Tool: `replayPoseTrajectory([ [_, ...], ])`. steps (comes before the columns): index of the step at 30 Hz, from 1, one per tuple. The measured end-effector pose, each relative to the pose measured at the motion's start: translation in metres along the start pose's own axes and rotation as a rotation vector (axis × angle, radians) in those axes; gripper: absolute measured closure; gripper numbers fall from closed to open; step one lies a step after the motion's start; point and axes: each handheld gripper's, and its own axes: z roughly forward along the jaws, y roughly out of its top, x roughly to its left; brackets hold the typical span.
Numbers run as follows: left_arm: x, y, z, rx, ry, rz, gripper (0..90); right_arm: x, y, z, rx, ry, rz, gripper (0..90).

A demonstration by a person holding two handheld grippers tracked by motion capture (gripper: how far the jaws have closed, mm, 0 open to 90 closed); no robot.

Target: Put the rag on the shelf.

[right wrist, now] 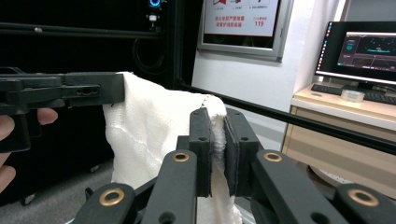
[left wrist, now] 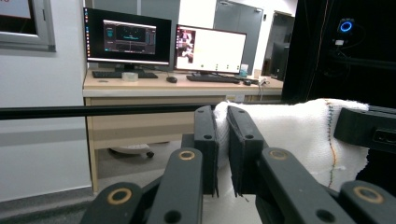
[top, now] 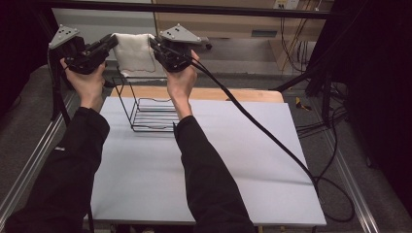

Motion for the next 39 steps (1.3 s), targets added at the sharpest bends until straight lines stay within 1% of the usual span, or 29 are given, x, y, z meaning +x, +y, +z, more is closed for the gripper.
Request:
replayPoseTrajectory([
  [4, -0.001, -0.003, 0.002, 0.008, 0.002, -0.004, 82.5, 0.001, -0.003, -0.001, 0.008, -0.002, -0.008, 82.7],
  [9, -0.005, -0.009, 0.003, 0.020, -0.005, 0.006, 82.5, -0.002, -0.009, -0.004, 0.016, -0.003, 0.014, 82.7],
  [12, -0.005, -0.014, 0.003, 0.034, -0.008, 0.007, 82.5, -0.002, -0.013, -0.006, 0.023, -0.004, 0.006, 82.7],
  [14, -0.005, -0.018, 0.002, 0.040, -0.015, 0.006, 82.5, -0.003, -0.015, -0.006, 0.029, -0.001, 0.006, 82.7],
  [15, -0.006, -0.019, 0.001, 0.042, -0.016, 0.011, 82.5, -0.004, -0.017, -0.007, 0.035, -0.001, 0.012, 82.6],
  [19, -0.007, -0.022, -0.003, 0.051, -0.019, 0.022, 82.5, -0.002, -0.022, -0.010, 0.039, 0.005, 0.010, 82.6],
  [28, -0.008, -0.032, -0.009, 0.061, -0.033, 0.009, 82.4, 0.001, -0.029, -0.015, 0.048, 0.012, 0.015, 82.4],
  [39, -0.010, -0.038, -0.016, 0.069, -0.050, 0.002, 82.3, 0.005, -0.035, -0.021, 0.054, 0.022, 0.008, 82.2],
])
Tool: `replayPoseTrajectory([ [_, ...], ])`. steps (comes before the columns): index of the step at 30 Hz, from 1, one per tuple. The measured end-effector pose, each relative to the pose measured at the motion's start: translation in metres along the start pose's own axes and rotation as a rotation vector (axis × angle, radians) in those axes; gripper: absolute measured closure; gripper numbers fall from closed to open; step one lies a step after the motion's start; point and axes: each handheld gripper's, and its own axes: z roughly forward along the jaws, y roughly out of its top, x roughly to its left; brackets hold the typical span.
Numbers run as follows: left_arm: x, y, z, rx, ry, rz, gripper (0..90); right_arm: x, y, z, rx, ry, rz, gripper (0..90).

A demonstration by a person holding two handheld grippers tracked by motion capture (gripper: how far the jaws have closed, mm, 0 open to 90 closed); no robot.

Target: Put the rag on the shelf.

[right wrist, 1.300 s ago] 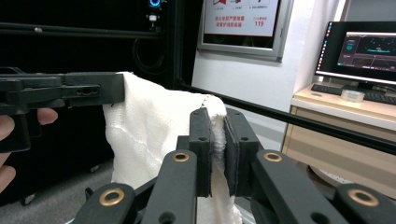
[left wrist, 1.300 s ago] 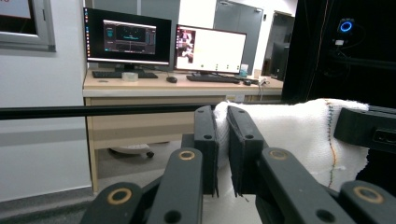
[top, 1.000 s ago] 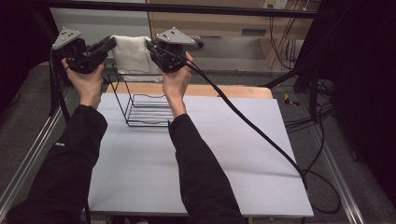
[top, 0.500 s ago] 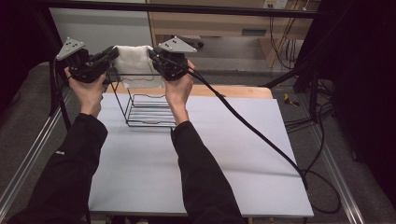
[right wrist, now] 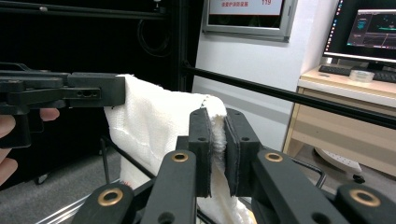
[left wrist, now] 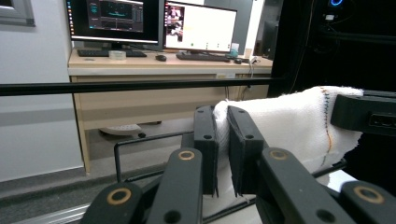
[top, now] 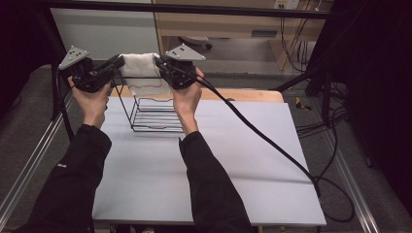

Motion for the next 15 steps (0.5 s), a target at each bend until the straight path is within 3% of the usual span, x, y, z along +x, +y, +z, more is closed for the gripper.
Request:
replayPoseTrajectory([
  [15, -0.006, -0.004, -0.014, 0.024, -0.033, 0.018, 82.0, 0.006, -0.005, -0.014, 0.014, 0.032, -0.019, 81.8],
])
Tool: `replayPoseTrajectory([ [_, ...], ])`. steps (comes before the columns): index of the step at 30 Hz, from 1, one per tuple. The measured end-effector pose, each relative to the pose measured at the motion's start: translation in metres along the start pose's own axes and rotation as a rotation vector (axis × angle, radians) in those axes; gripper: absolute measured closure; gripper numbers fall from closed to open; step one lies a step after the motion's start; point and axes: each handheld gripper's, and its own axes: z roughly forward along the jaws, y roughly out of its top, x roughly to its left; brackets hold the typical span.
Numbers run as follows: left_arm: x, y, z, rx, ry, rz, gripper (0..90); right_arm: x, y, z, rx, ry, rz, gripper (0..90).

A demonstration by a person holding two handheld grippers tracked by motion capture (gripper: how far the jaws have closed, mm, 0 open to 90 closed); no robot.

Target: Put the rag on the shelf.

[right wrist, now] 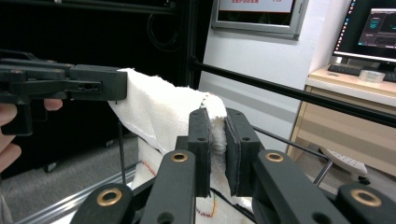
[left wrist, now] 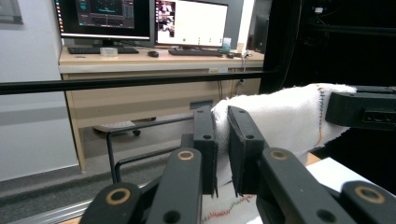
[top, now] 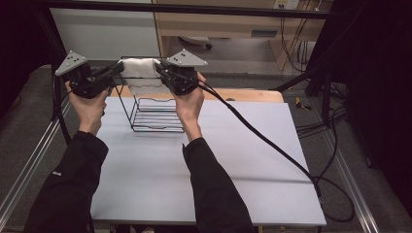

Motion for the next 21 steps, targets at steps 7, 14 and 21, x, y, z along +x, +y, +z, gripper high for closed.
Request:
replayPoseTrajectory([
  [7, -0.002, -0.004, -0.006, 0.029, -0.015, -0.004, 81.3, 0.005, -0.002, -0.004, 0.016, 0.004, -0.033, 81.6],
  [14, -0.005, -0.007, -0.011, 0.063, -0.029, -0.005, 80.4, 0.007, -0.005, -0.009, 0.041, 0.015, -0.030, 81.2],
  [21, -0.009, -0.016, -0.016, 0.087, -0.035, -0.010, 79.8, 0.009, -0.010, -0.013, 0.063, 0.042, -0.035, 81.2],
])
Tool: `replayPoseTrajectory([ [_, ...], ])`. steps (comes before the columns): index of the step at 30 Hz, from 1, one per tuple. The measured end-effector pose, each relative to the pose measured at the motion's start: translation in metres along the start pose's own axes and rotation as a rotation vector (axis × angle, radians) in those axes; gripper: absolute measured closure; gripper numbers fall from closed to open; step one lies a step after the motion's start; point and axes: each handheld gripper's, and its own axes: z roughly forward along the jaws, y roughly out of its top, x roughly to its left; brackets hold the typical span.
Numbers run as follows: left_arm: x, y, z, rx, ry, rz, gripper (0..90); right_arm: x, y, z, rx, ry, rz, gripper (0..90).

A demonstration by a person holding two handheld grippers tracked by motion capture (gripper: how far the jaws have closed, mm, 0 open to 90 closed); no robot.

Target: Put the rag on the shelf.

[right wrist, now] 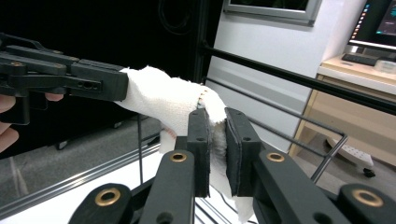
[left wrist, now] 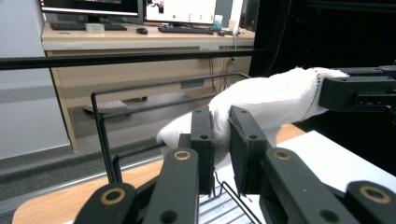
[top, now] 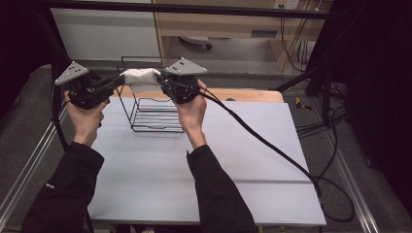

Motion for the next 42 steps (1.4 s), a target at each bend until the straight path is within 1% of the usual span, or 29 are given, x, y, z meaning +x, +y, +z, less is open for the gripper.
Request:
replayPoseTrajectory([
  [4, -0.002, -0.007, -0.003, 0.009, -0.005, -0.001, 79.3, 0.002, -0.005, -0.002, 0.009, 0.010, -0.005, 81.2],
  [7, -0.003, -0.011, -0.004, 0.019, -0.006, 0.005, 79.0, 0.002, -0.009, -0.003, 0.010, 0.016, 0.000, 81.2],
  [10, -0.004, -0.013, -0.005, 0.024, -0.008, 0.009, 78.9, 0.003, -0.011, -0.004, 0.014, 0.021, -0.005, 81.1],
  [16, -0.007, -0.016, -0.008, 0.045, -0.005, 0.030, 77.4, 0.004, -0.015, -0.005, 0.022, 0.027, -0.012, 81.1],
  [19, -0.007, -0.013, -0.010, 0.061, 0.001, 0.038, 74.1, 0.004, -0.017, -0.005, 0.027, 0.025, -0.013, 81.1],
  [23, -0.005, -0.003, -0.016, 0.066, -0.006, 0.029, 69.8, 0.004, -0.020, -0.005, 0.027, 0.023, -0.013, 81.2],
  [26, -0.003, 0.006, -0.019, 0.050, -0.016, 0.010, 68.7, 0.003, -0.021, -0.005, 0.028, 0.023, -0.010, 81.2],
  [27, -0.002, 0.009, -0.020, 0.045, -0.013, 0.003, 68.8, 0.003, -0.022, -0.005, 0.028, 0.024, -0.008, 81.2],
  [30, -0.002, 0.016, -0.020, 0.049, 0.009, -0.008, 74.0, 0.003, -0.022, -0.005, 0.030, 0.025, -0.010, 81.2],
  [32, -0.002, 0.020, -0.015, 0.066, 0.029, -0.012, 78.6, 0.003, -0.023, -0.005, 0.030, 0.025, -0.011, 81.2],
  [34, -0.002, 0.021, -0.007, 0.087, 0.037, -0.016, 81.9, 0.004, -0.023, -0.005, 0.030, 0.024, -0.010, 81.2],
  [35, -0.003, 0.020, -0.004, 0.098, 0.038, -0.019, 83.5, 0.004, -0.023, -0.005, 0.031, 0.024, -0.009, 81.2],
  [37, -0.004, 0.018, 0.003, 0.117, 0.024, -0.025, 86.3, 0.004, -0.023, -0.005, 0.034, 0.025, -0.011, 81.1],
  [40, -0.008, 0.011, 0.012, 0.157, 0.013, -0.016, 88.4, 0.003, -0.025, -0.006, 0.037, 0.028, -0.009, 80.8],
  [42, -0.010, 0.006, 0.015, 0.171, 0.005, -0.017, 88.9, 0.003, -0.025, -0.006, 0.039, 0.030, -0.011, 80.7],
])
